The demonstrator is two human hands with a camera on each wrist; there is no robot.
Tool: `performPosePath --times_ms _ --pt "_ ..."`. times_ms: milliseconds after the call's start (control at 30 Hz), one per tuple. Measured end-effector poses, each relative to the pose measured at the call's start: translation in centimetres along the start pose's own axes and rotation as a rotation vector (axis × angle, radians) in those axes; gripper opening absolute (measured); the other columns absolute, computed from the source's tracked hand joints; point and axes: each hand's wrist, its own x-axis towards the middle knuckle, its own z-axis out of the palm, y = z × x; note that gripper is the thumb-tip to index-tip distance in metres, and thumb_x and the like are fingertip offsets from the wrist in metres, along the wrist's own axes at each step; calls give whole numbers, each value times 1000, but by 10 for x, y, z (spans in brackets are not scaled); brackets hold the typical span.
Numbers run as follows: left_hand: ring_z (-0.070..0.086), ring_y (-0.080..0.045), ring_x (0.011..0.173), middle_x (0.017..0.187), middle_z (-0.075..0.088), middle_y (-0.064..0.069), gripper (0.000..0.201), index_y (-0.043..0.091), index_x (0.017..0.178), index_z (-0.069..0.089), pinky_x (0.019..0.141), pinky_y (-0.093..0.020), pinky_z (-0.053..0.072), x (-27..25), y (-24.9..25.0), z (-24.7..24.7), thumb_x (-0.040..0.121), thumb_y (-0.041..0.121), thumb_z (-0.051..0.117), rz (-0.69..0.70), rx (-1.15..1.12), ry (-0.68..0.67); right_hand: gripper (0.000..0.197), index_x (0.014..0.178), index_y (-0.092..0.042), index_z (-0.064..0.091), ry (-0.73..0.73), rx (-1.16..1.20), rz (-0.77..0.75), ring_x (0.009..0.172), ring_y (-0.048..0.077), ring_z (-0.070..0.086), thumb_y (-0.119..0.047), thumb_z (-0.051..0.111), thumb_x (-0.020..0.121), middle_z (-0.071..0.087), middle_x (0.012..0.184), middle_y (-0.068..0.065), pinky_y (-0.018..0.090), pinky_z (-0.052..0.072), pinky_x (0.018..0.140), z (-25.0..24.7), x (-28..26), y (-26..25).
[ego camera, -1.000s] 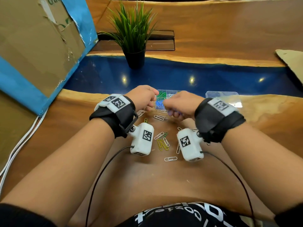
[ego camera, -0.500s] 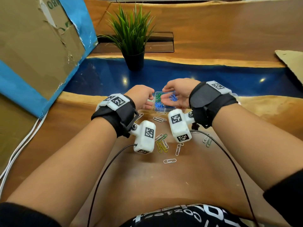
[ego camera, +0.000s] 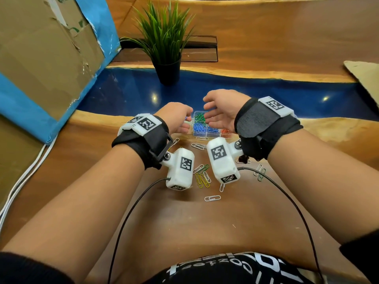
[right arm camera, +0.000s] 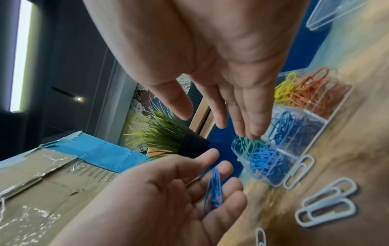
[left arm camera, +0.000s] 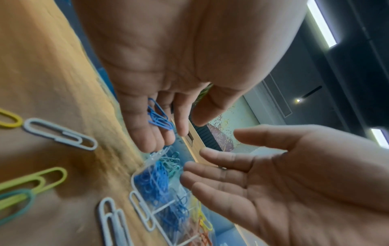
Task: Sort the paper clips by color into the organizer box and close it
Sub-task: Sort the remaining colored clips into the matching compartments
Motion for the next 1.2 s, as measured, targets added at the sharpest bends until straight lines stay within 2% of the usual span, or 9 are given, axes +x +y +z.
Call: performPosePath --times_ms 100,167,333,567,700,800,933,1067,1200 --pt "47 -14 63 80 50 -3 19 7 110 52 65 -22 47 -3 5 1 95 13 42 22 -49 -3 19 103 -5 55 48 23 -44 90 23 59 -21 50 93 59 101 15 34 53 94 -2 2 2" --pt "50 -17 68 82 52 -4 18 8 107 53 68 -23 49 -5 9 3 95 16 43 32 -98 -1 25 112 -2 58 57 17 -107 82 21 60 -14 54 91 60 95 12 31 55 85 -2 4 5" --pt "56 -24 93 102 57 -10 26 9 106 57 91 -35 49 -7 18 21 95 25 40 48 -146 -52 34 119 3 58 77 4 -181 84 22 61 -10 57 87 61 95 11 34 55 83 -9 8 12" --pt "52 -22 93 104 55 -9 31 9 111 54 84 -30 46 -6 19 44 97 31 37 11 -68 -64 42 122 -1 57 145 35 -133 86 23 64 -15 59 82 62 103 12 32 57 73 -35 11 24" --pt "54 -22 92 102 58 -10 30 10 112 52 92 -33 47 -6 18 45 97 31 36 18 -45 -50 40 121 1 57 150 22 -139 85 23 62 -12 58 83 61 100 12 31 56 73 -40 13 27" --pt "53 -23 88 100 60 -11 23 10 105 50 83 -30 47 -5 18 41 97 26 35 74 5 -16 39 120 1 58 163 -22 -156 82 22 62 -13 58 84 61 97 11 31 56 72 -38 12 28" --pt "55 -28 103 123 58 -25 28 -4 113 55 100 -48 44 -2 13 32 98 11 37 219 468 -51 28 105 -9 70 190 -433 -275 84 18 57 -9 46 90 61 85 -2 32 52 80 -33 1 27" --pt "55 -34 112 125 59 -18 34 -3 128 49 97 -46 44 -4 6 28 97 8 38 372 917 -20 43 116 -17 68 129 -897 -336 106 23 57 -3 38 90 63 120 1 28 47 91 -23 -13 27" --pt "57 -34 110 121 60 -18 33 -4 125 51 95 -46 46 -3 0 23 95 7 42 431 1008 -58 46 129 -24 60 58 -1099 -328 120 25 53 -6 39 92 55 136 4 31 45 95 -19 -17 28"
